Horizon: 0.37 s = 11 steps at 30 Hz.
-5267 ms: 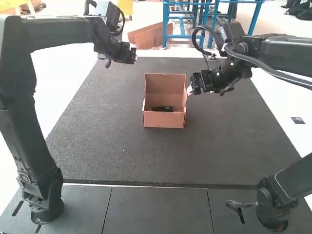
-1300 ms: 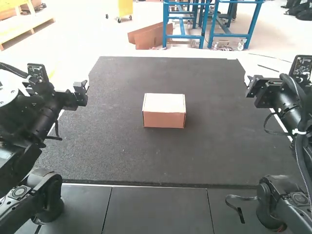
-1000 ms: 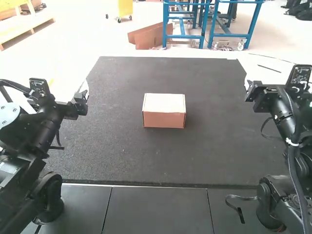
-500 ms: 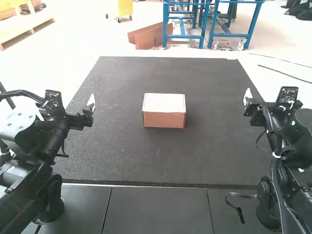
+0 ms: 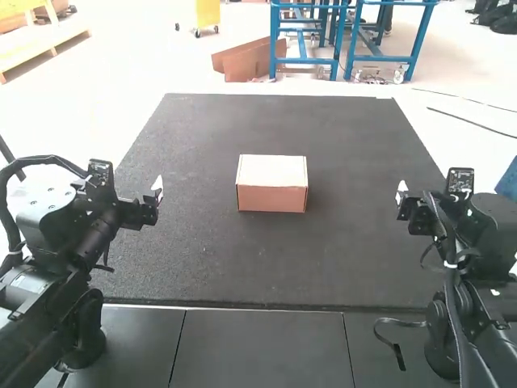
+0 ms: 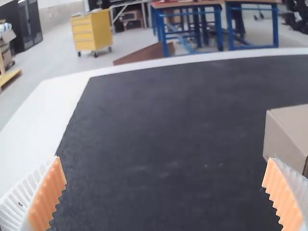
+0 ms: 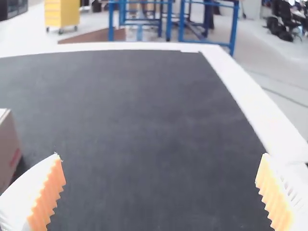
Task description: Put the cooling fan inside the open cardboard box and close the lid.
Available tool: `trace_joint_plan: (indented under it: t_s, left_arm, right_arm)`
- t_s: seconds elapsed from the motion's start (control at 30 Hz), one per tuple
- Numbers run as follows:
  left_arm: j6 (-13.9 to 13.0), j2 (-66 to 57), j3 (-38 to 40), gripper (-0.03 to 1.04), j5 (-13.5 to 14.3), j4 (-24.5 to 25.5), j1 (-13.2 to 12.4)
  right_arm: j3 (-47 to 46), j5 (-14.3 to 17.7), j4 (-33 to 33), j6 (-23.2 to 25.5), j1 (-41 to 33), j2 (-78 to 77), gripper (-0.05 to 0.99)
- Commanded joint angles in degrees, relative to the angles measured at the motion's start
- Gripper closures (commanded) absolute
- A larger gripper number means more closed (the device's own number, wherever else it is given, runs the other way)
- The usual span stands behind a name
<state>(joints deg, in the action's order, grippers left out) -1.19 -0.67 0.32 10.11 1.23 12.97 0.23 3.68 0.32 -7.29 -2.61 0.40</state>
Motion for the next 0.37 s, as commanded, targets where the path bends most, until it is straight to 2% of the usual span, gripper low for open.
trace_joint_plan:
  t_s: [0.0, 0.33]
  left_arm:
    - [0.4, 0.8, -0.4, 0.04, 0.0, -0.5, -0.7]
    - [0.4, 0.7, -0.4, 0.04, 0.0, -0.5, -0.5]
  right_arm:
    - [-0.2, 0.0, -0.1, 0.3, -0.5, -0.5, 0.02]
    - [-0.2, -0.1, 0.4, -0.1, 0.1, -0.5, 0.02]
